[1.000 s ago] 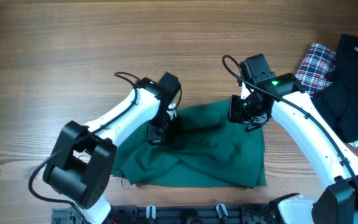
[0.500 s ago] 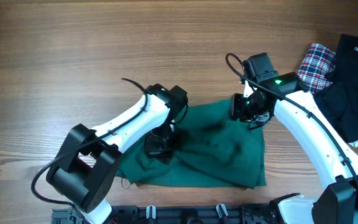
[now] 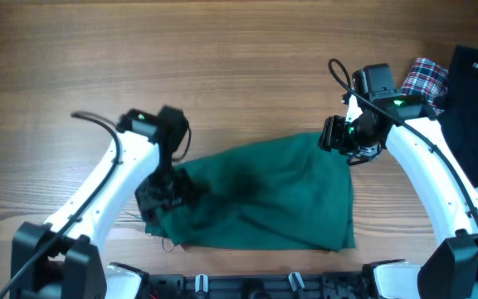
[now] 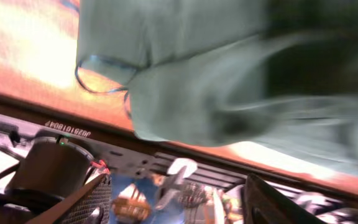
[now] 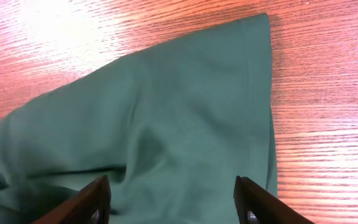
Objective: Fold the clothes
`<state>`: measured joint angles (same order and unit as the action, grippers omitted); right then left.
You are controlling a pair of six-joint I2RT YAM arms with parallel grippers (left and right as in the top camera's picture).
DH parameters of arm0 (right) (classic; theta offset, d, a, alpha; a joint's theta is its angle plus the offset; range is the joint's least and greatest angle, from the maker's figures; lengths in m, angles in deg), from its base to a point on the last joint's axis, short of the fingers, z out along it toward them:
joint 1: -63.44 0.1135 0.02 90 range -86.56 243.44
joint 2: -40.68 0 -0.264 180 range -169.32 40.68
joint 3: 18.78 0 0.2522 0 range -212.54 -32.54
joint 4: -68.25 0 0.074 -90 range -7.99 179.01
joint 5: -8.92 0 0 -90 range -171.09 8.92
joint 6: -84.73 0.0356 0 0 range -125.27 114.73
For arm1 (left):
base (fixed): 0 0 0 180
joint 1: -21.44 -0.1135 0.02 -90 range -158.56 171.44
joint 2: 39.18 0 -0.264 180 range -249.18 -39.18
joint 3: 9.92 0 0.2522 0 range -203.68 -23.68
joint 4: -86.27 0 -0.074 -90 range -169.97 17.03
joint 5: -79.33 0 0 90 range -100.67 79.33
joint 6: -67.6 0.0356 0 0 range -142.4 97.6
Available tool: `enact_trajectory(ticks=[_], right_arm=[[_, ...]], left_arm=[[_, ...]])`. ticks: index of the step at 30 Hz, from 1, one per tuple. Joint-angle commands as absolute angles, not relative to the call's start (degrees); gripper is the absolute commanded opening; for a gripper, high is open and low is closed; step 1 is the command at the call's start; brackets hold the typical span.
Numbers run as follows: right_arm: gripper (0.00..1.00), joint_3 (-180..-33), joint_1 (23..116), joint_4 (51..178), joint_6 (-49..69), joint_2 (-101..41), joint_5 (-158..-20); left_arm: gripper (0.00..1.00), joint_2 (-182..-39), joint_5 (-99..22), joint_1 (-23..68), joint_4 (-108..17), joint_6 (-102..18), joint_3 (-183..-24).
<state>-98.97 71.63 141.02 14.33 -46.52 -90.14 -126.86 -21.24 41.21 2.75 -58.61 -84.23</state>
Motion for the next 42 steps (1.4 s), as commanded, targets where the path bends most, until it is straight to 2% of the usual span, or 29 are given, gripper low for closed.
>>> enact_trajectory(ticks=[1, 5, 11, 16, 17, 18, 19, 20, 21, 22, 23, 24, 32, 33, 36, 38, 42], right_arm=[[0.64, -98.5, 71.6, 141.3, 12.7, -45.6, -91.7], [0.65, -98.5, 71.6, 141.2, 12.5, -45.6, -91.6], [0.65, -98.5, 71.6, 141.1, 12.5, -45.6, -91.7], [0.65, -98.5, 71.6, 141.7, 11.4, -45.6, -91.7], [0.65, -98.5, 71.6, 141.6, 11.4, -45.6, -91.7], [0.64, -98.5, 71.6, 141.2, 11.4, -45.6, -92.4], [0.58, -98.5, 71.6, 140.8, 11.4, -45.6, -93.7], [0.49, -98.5, 71.6, 140.6, 11.4, -45.6, -94.7], [0.37, -98.5, 71.6, 140.6, 11.3, -45.6, -95.2], [0.29, -98.5, 71.6, 140.7, 11.3, -45.6, -95.1], [0.22, -98.5, 71.6, 140.9, 11.2, -45.6, -95.1], [0.20, -98.5, 71.6, 140.8, 11.3, -45.6, -95.1], [0.20, -98.5, 71.6, 140.8, 11.3, -45.6, -95.1], [0.20, -98.5, 71.6, 140.8, 11.3, -45.6, -95.1], [0.25, -98.5, 71.6, 141.1, 11.3, -45.6, -95.1], [0.33, -98.5, 71.6, 141.4, 11.4, -45.6, -95.2], [0.37, -98.5, 71.9, 144.4, 11.4, -45.6, -96.8]], left_arm=[[0.69, -126.7, -22.7, 40.2, 0.2, -60.9, -75.9], [0.68, -126.7, -23.3, 37.2, -2.5, -60.1, -73.3], [0.65, -126.7, -27.6, 37.3, -14.8, -58.7, -69.4], [0.66, -126.7, -27.8, 37.3, -18.2, -58.7, -69.3], [0.62, -126.7, -28.1, 37.3, -18.3, -58.6, -69.1], [0.54, -126.7, -28.6, 37.3, -18.6, -58.6, -68.7], [0.41, -126.7, -28.9, 37.3, -18.8, -58.7, -68.2], [0.22, -126.7, -28.9, 37.3, -18.7, -58.7, -67.8], [0.09, -126.7, -28.9, 37.3, -18.1, -58.7, -67.6], [0.04, -126.7, -28.9, 37.3, -16.9, -58.6, -67.5], [0.04, -126.7, -28.8, 37.3, -14.6, -58.4, -67.5], [0.04, -126.7, -28.9, 37.3, -12.8, -57.1, -67.5], [0.04, -126.7, -25.9, 37.3, -3.8, -56.2, -67.5], [0.04, -126.7, -25.9, 37.1, -3.8, -56.3, -67.5], [0.15, -126.7, -25.9, 35.9, -3.2, -56.3, -67.5], [0.17, -126.6, -25.8, 34.9, -3.2, -56.3, -67.6], [0.18, -124.7, -25.2, 33.9, -3.0, -57.8, -71.5]])
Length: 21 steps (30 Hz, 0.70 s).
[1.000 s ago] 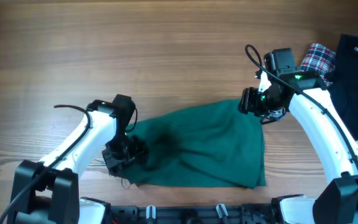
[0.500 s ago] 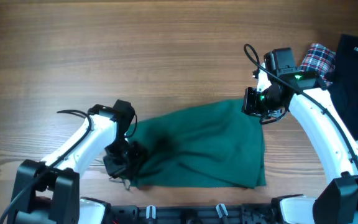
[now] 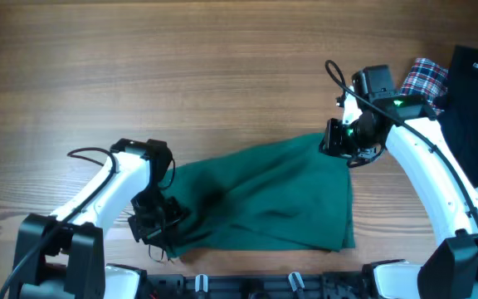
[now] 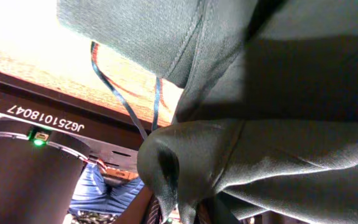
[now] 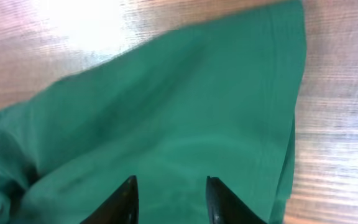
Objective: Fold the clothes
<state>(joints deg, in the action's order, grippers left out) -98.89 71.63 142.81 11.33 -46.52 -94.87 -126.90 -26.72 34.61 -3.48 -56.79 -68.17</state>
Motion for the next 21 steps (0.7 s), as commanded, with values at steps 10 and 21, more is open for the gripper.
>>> enact_trajectory(ticks=[10, 21], right_arm=[[0.04, -98.5, 76.2, 144.6, 12.1, -45.7, -111.5], [0.12, -98.5, 83.9, 142.4, 18.9, -45.7, -107.3]], left_arm=[[0.20, -115.5, -13.3, 33.9, -0.7, -63.7, -83.1], [0.22, -114.8, -12.3, 33.9, 7.5, -63.9, -83.2]])
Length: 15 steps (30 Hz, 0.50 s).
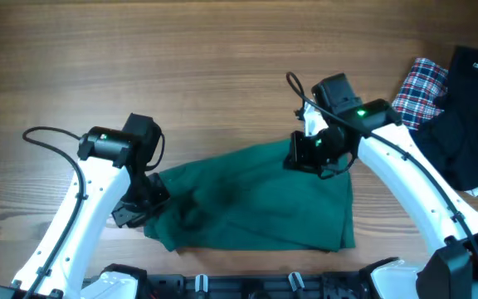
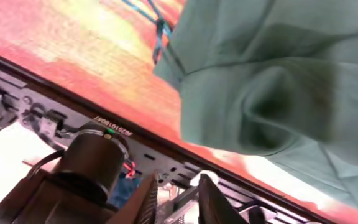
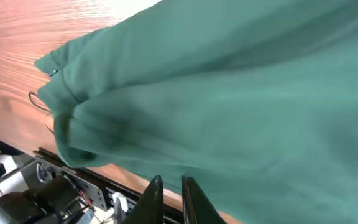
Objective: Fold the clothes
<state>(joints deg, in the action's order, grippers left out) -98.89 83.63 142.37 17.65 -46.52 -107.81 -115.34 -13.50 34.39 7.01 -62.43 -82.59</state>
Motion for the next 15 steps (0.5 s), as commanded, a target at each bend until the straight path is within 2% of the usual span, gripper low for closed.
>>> enact_trajectory(ticks=[1, 3, 5, 11, 15], right_arm=[[0.12, -98.5, 83.9, 142.5, 18.9, -45.7, -108.4], [0.11, -98.2, 84.4, 141.9, 18.9, -45.8, -110.2], [0.04, -96.1, 86.6, 138.6, 19.0, -45.8, -113.0], [0.04, -86.1, 96.5, 123.0, 29.7, -48.2, -120.2], [0.04, -85.8, 99.8, 121.8, 30.7, -48.9, -119.6]], left_arm=[[0.22, -114.8, -13.2, 33.9, 6.8, -63.9, -83.2], [0.22, -114.8, -18.2, 33.9, 3.3, -63.8, -83.1], [0.20, -114.8, -20.2, 34.0, -1.9, -63.2, -83.1], [0.04, -117.1, -17.7, 34.0, -16.7, -63.2, -83.1], [0.04, -124.2, -26.2, 35.2, -23.3, -63.1, -82.9]])
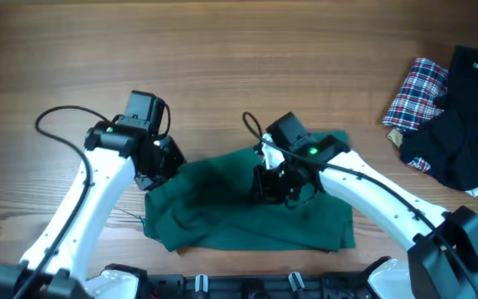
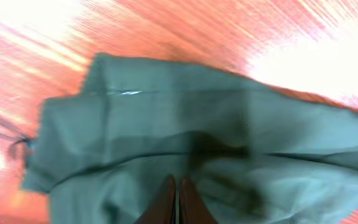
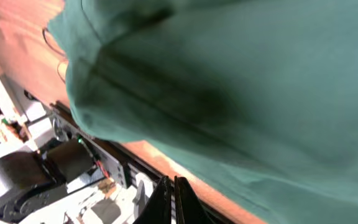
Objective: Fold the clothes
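Note:
A dark green garment (image 1: 222,212) lies rumpled near the wooden table's front edge; it also fills the left wrist view (image 2: 229,137) and the right wrist view (image 3: 229,74). My left gripper (image 1: 159,164) is at its upper left corner, fingers pressed together (image 2: 176,183) over the cloth. My right gripper (image 1: 274,189) is over the garment's middle, also shut (image 3: 169,182), tips by the cloth's near edge. I see no cloth pinched in either one. The garment's upper right corner (image 1: 338,139) lies flat on the table.
A plaid cloth (image 1: 417,83) and a dark garment (image 1: 463,116) are piled at the table's right edge. A thin blue cord (image 2: 17,146) trails from the green garment's left end. The table's front rail (image 1: 247,286) runs just below the garment.
My left gripper has moved up from the garment's lower left to its upper left corner and shut fully. The right gripper has moved left and down to the garment's middle, its fingers now together.
At first my right gripper was wide open over the upper right corner and my left was at the garment's left end. Then the left was shut on a bunch of cloth. Later that bunch was free, and both grippers narrowed and shifted; now both are shut.

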`<state>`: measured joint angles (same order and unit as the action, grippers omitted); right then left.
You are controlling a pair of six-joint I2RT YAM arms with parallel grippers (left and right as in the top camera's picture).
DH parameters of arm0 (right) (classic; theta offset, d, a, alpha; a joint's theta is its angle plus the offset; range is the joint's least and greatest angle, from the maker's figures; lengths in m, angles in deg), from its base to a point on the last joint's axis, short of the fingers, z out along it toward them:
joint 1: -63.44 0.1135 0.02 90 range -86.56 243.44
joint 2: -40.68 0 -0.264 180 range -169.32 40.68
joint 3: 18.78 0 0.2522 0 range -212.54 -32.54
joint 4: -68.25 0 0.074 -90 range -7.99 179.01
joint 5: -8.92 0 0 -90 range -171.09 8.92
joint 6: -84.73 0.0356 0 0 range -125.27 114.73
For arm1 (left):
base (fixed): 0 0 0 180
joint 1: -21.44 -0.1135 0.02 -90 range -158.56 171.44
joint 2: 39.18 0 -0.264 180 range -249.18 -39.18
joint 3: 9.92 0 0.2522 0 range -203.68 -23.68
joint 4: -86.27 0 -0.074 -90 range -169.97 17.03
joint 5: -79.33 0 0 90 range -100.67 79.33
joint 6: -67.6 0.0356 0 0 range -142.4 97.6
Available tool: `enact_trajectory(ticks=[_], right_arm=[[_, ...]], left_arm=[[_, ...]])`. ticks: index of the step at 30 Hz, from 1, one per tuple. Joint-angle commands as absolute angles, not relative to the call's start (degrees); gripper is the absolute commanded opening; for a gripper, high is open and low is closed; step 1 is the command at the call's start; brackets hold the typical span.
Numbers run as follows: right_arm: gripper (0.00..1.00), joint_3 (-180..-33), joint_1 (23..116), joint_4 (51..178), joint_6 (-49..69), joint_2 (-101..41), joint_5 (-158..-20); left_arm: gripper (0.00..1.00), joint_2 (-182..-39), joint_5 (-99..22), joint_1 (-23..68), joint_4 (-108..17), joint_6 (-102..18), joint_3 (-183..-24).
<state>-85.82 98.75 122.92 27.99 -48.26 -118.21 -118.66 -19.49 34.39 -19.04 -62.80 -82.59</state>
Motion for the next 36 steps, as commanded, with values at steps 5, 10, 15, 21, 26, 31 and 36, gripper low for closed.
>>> enact_trajectory(ticks=[5, 10, 15, 21, 26, 31, 36], right_arm=[[0.04, -85.8, 99.6, 121.9, 32.5, -49.0, -113.0], [0.04, -85.8, 96.7, 121.7, 32.4, -49.0, -109.5], [0.04, -85.8, 91.3, 121.7, 30.5, -49.0, -109.0], [0.04, -85.8, 87.8, 121.9, 28.6, -49.0, -108.8], [0.04, -85.8, 87.8, 121.8, 28.1, -49.0, -108.9], [0.04, -85.8, 87.8, 121.8, 28.2, -49.0, -108.9], [0.04, -85.8, 88.0, 122.1, 27.6, -49.1, -114.2]], left_arm=[[0.04, -132.5, -30.8, 40.6, -29.8, -63.2, -82.9], [0.04, -136.6, -34.6, 44.7, -25.8, -63.6, -82.9], [0.04, -136.6, -34.4, 47.8, -20.2, -63.5, -82.8], [0.04, -136.6, -34.1, 52.8, -19.2, -64.8, -77.8], [0.04, -136.6, -34.7, 53.5, -22.3, -65.3, -68.7], [0.04, -134.9, -34.7, 53.5, -19.8, -64.6, -67.2], [0.04, -121.6, -30.7, 53.4, -19.4, -66.6, -67.7]])
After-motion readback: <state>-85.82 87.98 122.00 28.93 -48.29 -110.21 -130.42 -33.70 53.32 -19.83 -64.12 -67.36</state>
